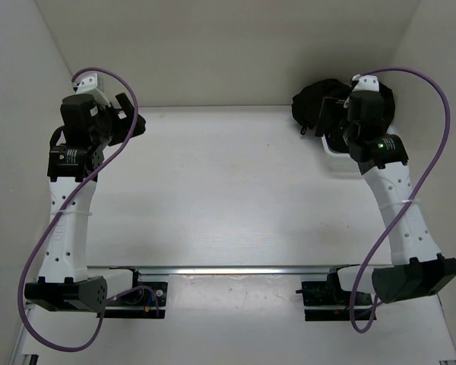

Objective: Fold and stack the trousers
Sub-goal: Grab the trousers from the pile

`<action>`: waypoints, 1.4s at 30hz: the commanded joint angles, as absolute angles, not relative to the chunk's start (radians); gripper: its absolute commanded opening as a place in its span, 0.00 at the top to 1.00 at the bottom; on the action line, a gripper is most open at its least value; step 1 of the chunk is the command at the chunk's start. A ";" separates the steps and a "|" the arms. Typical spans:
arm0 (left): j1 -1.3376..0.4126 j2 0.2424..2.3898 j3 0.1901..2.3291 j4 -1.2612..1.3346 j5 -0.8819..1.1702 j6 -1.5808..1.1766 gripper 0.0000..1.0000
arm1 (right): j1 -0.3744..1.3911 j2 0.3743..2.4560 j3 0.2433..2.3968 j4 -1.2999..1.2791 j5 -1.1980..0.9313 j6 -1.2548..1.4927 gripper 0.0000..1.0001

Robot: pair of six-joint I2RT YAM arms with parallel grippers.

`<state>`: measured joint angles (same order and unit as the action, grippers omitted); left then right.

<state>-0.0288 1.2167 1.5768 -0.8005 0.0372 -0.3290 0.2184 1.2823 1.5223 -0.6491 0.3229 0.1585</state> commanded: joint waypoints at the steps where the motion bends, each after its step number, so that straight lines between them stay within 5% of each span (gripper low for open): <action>1: -0.031 1.207 1.568 -0.793 0.041 -0.342 0.00 | 0.140 1.339 1.566 -0.657 0.336 0.173 0.00; 14: -0.031 1.289 1.606 -0.793 0.143 -0.328 0.00 | -0.101 1.794 1.936 -0.721 0.094 0.274 0.00; 27: -0.031 1.367 1.660 -0.802 0.133 -0.310 0.00 | -0.158 2.350 2.456 -0.755 0.109 0.339 0.04; 28: -0.031 1.379 1.660 -0.802 0.133 -0.319 0.00 | -0.158 2.371 2.492 -0.755 0.132 0.339 0.07; 29: -0.031 1.388 1.660 -0.802 0.133 -0.319 0.00 | -0.158 2.402 2.503 -0.741 0.132 0.348 0.22; 31: -0.031 1.388 1.669 -0.802 0.133 -0.319 0.00 | -0.158 2.411 2.503 -0.721 0.144 0.348 0.36; 32: -0.031 1.397 1.669 -0.802 0.133 -0.319 0.00 | -0.167 2.422 2.503 -0.709 0.155 0.359 0.55; 36: -0.031 1.397 1.669 -0.802 0.133 -0.319 0.00 | -0.167 2.384 2.513 -0.709 0.167 0.377 1.00; 42: -0.031 1.336 1.649 -0.811 0.152 -0.337 0.00 | -0.156 2.102 2.408 -0.657 0.129 0.387 1.00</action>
<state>-0.0284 1.4067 1.6302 -0.8097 0.1234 -0.3279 -0.1616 2.3348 2.4020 -0.7395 0.1486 0.3809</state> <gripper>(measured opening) 0.997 0.008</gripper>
